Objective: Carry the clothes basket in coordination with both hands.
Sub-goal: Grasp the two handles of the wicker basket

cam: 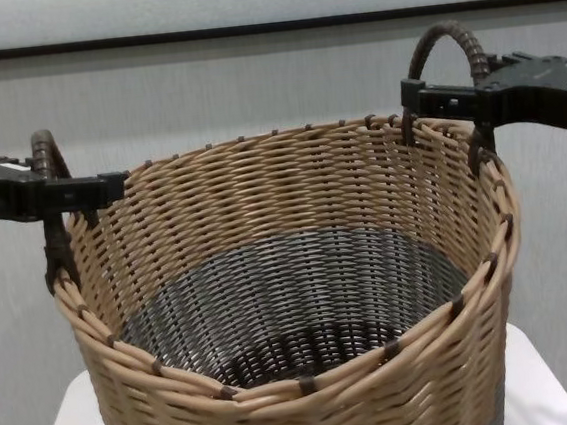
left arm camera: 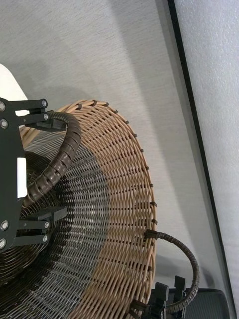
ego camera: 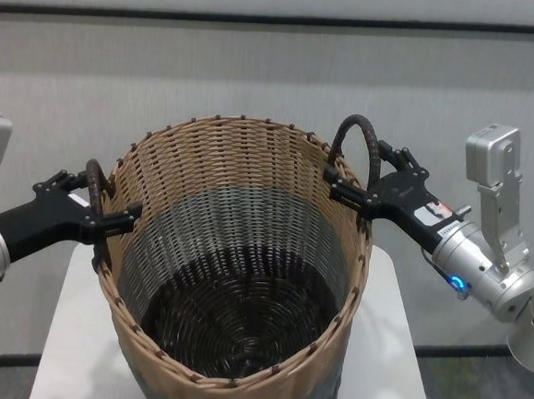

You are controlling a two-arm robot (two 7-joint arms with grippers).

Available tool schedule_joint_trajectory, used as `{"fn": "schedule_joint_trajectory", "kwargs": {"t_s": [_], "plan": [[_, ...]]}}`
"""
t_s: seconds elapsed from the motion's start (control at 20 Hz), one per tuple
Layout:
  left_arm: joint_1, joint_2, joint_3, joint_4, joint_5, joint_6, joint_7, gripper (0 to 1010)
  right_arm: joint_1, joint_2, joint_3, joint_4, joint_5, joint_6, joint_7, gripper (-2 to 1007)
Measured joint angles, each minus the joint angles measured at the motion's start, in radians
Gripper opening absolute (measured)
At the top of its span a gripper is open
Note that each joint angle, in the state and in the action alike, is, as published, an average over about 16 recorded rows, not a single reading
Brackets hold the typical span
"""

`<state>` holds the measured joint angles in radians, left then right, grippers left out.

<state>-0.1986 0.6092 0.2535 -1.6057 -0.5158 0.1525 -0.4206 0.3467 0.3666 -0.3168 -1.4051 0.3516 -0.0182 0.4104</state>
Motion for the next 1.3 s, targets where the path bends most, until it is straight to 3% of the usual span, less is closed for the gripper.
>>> {"fn": "schedule_joint_trajectory", "kwargs": {"t_s": [0.35,0.65,1.3], "plan": [[0.0,0.0,0.0,0.0,0.0,0.0,0.0,1000,0.001,0.001,-0.002,0.0,-0.001,0.001,0.001,984],[0.001,0.0,0.0,0.0,0.0,0.0,0.0,1000,0.001,0.002,-0.003,0.0,-0.002,0.001,0.002,898],[0.001,0.0,0.0,-0.001,0.0,0.001,0.0,1000,0.002,0.002,-0.004,0.001,-0.003,0.002,0.003,472]]}}
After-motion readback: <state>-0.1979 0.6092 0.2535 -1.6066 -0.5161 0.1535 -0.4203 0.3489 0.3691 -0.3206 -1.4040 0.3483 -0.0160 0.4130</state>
